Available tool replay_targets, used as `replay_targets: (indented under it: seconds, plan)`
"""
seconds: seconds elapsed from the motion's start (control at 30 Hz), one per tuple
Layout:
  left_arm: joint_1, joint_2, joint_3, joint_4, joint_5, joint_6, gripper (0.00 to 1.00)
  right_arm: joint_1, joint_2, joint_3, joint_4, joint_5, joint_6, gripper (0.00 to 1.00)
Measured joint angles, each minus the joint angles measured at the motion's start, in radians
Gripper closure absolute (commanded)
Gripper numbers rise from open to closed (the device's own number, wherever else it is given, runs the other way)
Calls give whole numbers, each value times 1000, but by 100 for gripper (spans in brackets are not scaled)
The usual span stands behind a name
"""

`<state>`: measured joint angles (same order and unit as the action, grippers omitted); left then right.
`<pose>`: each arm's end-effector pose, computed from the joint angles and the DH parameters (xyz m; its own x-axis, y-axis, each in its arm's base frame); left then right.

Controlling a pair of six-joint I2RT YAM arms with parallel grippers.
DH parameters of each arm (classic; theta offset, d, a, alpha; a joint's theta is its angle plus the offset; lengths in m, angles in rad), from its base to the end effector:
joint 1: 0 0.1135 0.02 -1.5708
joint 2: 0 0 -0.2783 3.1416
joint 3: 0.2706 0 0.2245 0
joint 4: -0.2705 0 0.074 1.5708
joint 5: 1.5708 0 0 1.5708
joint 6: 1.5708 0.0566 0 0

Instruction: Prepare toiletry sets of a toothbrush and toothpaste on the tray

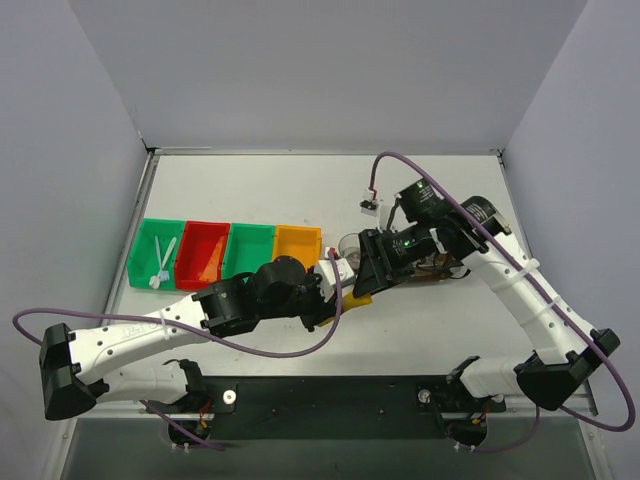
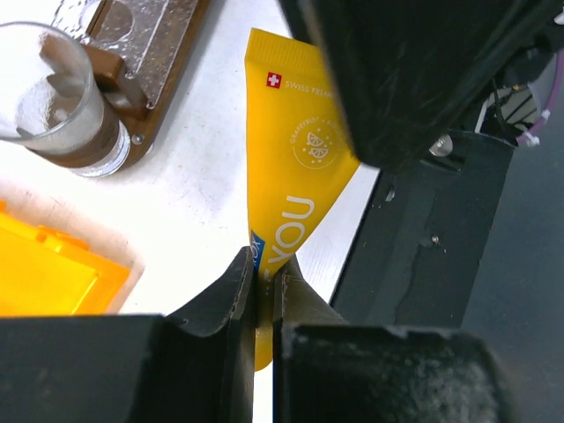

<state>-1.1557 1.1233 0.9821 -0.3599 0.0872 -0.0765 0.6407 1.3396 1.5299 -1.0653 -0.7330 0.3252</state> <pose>0.0909 -0.2185 0.3307 -0.2651 0.4129 -0.8713 0.9249 0.3645 -0.1087 0.1631 0.1689 0.3952 -0.8348 -0.3263 -0.4434 -0.5502 0.4682 0.6914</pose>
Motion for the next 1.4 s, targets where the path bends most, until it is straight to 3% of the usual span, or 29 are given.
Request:
replay_targets:
  seconds: [0.37,0.57,0.77,1.0,1.17,1.27,1.3,1.37,1.4]
  plan:
    - [5,10,-23,32,-117,-175,100,0,-62,-34,136,137,71,60]
    - [6,10,-26,47,-140,-201,100,0,-62,-53,142,184,71,60]
    - [6,10,-33,66,-140,-202,100,0,-62,-58,150,191,64,67]
    - [6,10,-35,71,-140,-202,100,0,-41,-72,169,163,63,81]
    - [6,4,-44,75,-142,-202,100,-1,-27,-77,171,149,55,100]
    - [6,2,-45,74,-143,-202,86,-5,-24,-77,172,140,49,100]
    - [6,2,-46,75,-144,-202,74,-5,-23,-77,172,138,48,100]
    - [6,2,-47,75,-148,-201,63,-5,-22,-77,172,138,48,100]
    - [6,1,-47,76,-152,-203,51,-5,-22,-77,172,138,48,100]
